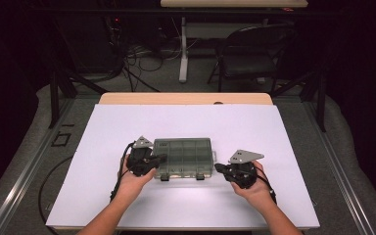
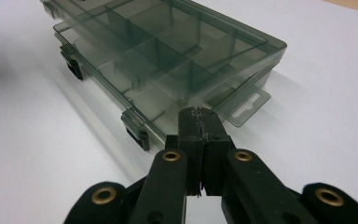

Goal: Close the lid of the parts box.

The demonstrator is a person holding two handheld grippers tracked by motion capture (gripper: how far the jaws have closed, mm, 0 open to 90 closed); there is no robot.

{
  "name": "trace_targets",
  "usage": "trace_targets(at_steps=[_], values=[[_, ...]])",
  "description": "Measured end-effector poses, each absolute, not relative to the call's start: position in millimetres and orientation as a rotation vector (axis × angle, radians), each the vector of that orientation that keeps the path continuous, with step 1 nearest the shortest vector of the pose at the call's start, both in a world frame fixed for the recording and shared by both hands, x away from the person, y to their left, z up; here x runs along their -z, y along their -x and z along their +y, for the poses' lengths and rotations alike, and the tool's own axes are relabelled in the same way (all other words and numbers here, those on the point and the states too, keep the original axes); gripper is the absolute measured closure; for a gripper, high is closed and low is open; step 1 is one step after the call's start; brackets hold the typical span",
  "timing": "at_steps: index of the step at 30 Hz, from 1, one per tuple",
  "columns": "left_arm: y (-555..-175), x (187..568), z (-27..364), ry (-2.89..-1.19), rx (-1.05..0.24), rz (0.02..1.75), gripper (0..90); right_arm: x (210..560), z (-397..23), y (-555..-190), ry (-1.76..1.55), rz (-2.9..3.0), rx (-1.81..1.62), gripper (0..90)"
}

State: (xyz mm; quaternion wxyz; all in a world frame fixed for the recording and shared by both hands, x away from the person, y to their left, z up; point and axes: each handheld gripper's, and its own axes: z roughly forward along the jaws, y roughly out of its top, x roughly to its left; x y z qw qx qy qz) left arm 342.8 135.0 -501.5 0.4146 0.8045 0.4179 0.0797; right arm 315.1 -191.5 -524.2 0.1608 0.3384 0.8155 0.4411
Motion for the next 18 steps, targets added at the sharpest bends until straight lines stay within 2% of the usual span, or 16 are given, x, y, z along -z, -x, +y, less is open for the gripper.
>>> trace_targets(at_steps=[9, 18], values=[[-339, 513, 140, -2.053, -0.182, 1.058, 90.0, 517, -197, -314, -0.982, 2.282, -1.293, 89.0], [-338, 519, 141, -2.056, -0.173, 1.069, 90.0, 517, -179, -317, -0.924, 2.31, -1.309, 88.9]])
